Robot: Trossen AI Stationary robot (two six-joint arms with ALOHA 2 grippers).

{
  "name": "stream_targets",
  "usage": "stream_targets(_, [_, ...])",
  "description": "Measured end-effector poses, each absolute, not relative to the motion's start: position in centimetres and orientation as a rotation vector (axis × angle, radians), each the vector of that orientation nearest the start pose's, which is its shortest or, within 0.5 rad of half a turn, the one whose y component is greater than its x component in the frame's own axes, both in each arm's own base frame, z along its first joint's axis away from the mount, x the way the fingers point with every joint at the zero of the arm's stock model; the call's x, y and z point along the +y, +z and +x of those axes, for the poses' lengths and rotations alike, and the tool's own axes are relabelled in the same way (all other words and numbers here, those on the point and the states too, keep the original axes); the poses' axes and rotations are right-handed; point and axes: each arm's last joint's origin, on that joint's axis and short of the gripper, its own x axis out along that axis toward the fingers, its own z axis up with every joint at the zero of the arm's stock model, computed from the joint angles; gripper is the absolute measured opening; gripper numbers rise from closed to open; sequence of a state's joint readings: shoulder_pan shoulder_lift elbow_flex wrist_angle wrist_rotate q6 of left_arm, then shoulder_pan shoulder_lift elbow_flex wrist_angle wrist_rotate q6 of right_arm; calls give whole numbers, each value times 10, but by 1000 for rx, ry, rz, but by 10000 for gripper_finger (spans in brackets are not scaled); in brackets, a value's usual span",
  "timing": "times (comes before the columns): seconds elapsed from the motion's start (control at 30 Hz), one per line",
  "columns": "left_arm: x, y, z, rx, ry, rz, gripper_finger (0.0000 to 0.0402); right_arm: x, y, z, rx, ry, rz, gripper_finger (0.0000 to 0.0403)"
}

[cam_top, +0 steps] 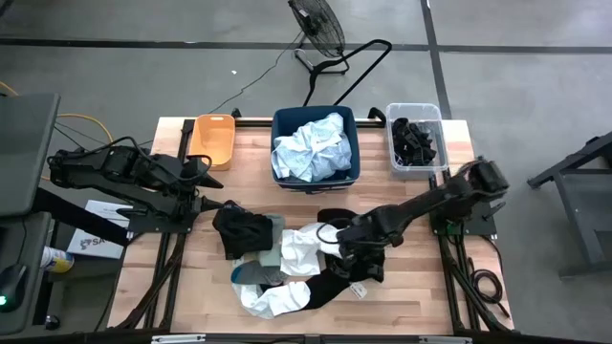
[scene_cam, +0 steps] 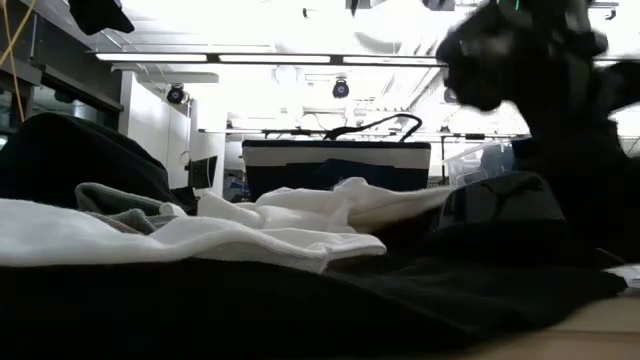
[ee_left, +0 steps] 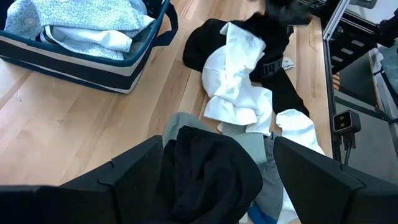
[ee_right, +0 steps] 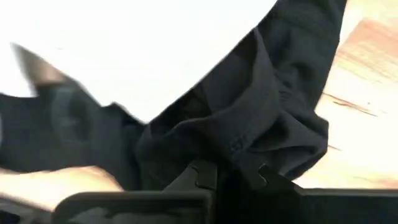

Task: Pick & Place Cloths
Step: Put the black boxers into the transparent bin

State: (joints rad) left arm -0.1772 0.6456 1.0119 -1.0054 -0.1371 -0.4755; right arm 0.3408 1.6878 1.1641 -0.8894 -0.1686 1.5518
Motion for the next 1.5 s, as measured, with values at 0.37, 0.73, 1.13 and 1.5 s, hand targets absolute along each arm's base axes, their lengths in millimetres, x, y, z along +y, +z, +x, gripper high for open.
stream_targets(0.37, [-13,349,93,626,113,-361,298,102,285,243,934,-669,1188,5])
stream_targets(0.73, [-13,349,94,615,112,-366,298,85,328,215,494,-664,1017,5])
stream_targets(1.13, [-13,350,94,609,121,-392,298,53,358,191,185,-794,719,5])
stream_targets(1.5, [-13,352,96,577,132,-454,298,7,384,153,151,-917,444,5])
